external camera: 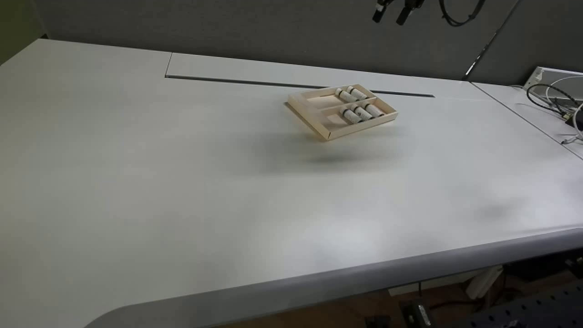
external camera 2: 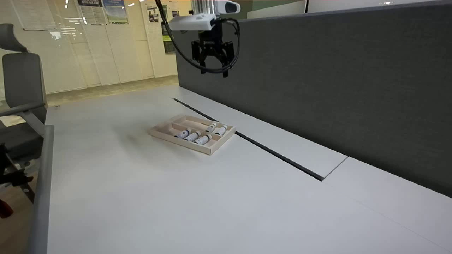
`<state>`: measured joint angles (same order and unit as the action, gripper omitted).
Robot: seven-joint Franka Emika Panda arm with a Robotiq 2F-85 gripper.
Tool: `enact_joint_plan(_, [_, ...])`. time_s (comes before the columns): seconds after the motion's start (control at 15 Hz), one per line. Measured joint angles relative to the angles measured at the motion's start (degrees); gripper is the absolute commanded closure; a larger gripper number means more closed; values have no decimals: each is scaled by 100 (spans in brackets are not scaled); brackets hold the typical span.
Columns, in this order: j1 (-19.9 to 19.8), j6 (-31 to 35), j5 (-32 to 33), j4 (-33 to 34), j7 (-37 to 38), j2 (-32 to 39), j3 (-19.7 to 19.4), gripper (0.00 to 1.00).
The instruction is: Move a bottle from the top segment of the tray to the table
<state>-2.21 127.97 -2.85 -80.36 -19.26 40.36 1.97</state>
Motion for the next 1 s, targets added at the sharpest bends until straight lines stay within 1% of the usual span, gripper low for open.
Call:
enact_joint_plan(0.4, [254,-125,280,988,-33,1118,115,0])
enact_joint_plan(0.73, [273,-511,391,1680,-265,1826,224,0])
enact_joint_plan(1.0, [271,-716,427,2097,-594,2275,278,0])
